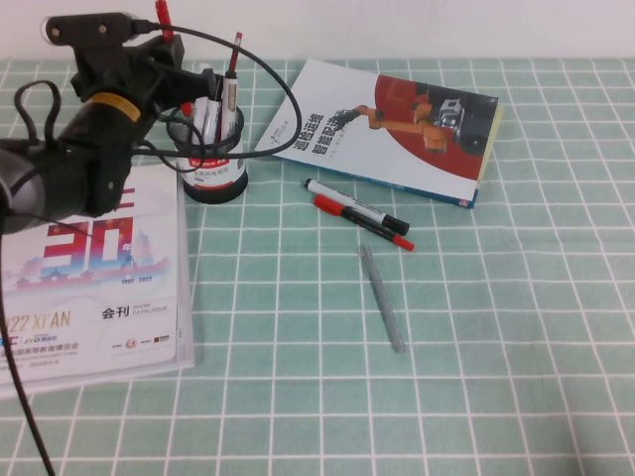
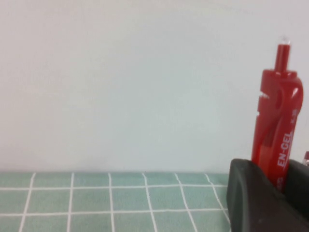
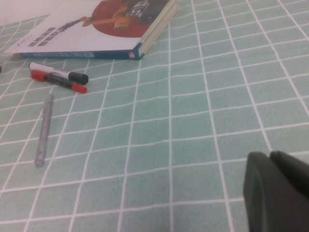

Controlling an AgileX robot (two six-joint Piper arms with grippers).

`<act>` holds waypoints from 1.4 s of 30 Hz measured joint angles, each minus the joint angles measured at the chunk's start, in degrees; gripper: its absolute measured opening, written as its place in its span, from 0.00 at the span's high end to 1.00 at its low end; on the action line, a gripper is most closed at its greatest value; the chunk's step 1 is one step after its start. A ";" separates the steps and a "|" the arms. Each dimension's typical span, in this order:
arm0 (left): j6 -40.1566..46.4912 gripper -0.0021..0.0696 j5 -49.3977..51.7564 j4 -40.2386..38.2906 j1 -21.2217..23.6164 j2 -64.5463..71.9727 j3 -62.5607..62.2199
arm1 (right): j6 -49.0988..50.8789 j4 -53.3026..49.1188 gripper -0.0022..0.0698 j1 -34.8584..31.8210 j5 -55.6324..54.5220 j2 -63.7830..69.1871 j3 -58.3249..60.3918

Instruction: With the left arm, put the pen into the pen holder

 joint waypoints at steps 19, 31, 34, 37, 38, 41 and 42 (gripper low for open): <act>5.92 0.87 4.95 1.32 0.03 3.41 -1.08 | 0.00 0.00 1.00 0.00 0.00 0.00 0.00; 7.51 0.54 9.05 -1.24 0.03 2.82 -1.08 | 0.00 0.00 1.00 0.00 0.00 0.00 0.00; 8.13 0.53 13.46 -1.71 0.13 -0.27 -0.97 | 0.00 0.00 1.00 0.00 0.00 0.00 0.00; 8.50 0.56 18.46 -1.71 0.13 -5.59 -0.16 | 0.00 0.00 1.00 0.00 0.00 0.00 0.00; 8.63 0.60 20.07 -1.71 0.13 -7.95 0.42 | 0.00 0.00 1.00 0.00 0.00 0.00 0.00; 8.91 0.81 25.19 -1.71 0.01 -15.32 2.31 | 0.00 0.00 1.00 0.00 0.00 0.00 0.00; 9.02 0.87 27.04 -1.71 -0.09 -18.02 3.02 | 0.00 0.00 1.00 0.00 0.00 0.00 0.00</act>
